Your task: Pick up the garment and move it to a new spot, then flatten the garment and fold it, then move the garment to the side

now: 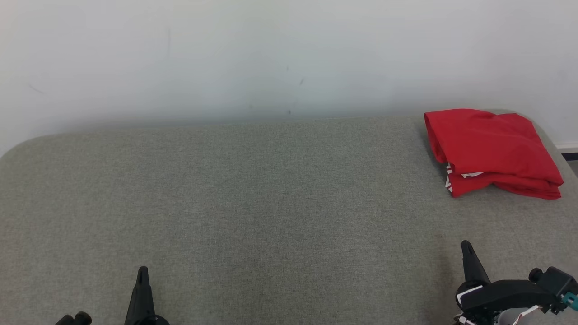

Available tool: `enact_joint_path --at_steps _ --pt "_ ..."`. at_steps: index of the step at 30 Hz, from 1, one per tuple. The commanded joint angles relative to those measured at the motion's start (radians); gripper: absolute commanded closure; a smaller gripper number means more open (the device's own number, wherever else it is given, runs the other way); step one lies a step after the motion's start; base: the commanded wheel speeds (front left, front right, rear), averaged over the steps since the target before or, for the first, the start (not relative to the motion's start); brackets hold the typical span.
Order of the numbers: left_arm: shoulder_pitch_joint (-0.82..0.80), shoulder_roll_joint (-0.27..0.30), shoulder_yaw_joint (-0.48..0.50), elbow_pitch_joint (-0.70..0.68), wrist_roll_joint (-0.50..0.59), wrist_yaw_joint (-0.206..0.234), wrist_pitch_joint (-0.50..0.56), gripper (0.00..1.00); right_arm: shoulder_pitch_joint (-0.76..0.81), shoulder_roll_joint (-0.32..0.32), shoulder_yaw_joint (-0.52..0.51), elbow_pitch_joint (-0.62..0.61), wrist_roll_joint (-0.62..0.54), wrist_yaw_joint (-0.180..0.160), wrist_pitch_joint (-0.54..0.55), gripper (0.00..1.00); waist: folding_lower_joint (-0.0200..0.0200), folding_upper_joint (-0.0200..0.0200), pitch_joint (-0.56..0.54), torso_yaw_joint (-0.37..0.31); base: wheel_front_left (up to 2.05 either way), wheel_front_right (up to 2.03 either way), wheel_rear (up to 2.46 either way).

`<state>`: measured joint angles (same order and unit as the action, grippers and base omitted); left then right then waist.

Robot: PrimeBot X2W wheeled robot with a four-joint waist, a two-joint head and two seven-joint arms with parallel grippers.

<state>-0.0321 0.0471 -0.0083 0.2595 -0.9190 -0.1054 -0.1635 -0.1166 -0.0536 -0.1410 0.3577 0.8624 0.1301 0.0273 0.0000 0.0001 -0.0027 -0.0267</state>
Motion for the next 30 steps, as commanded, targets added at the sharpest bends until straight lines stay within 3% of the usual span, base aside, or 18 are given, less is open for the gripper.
enact_joint_path --at_steps 1,30 --pt "-0.031 0.004 -0.002 -0.003 -0.028 -0.002 0.005 1.00 -0.027 -0.006 -0.008 -0.007 0.029 0.001 0.009 1.00 0.0000 -0.0001 0.000 0.000 0.00 0.00 0.00" --pt "-0.115 0.004 -0.018 0.049 -0.338 -0.014 0.045 1.00 -0.105 -0.012 -0.069 0.039 0.329 0.001 0.121 1.00 0.0000 -0.0001 0.005 0.010 0.00 0.00 0.00"
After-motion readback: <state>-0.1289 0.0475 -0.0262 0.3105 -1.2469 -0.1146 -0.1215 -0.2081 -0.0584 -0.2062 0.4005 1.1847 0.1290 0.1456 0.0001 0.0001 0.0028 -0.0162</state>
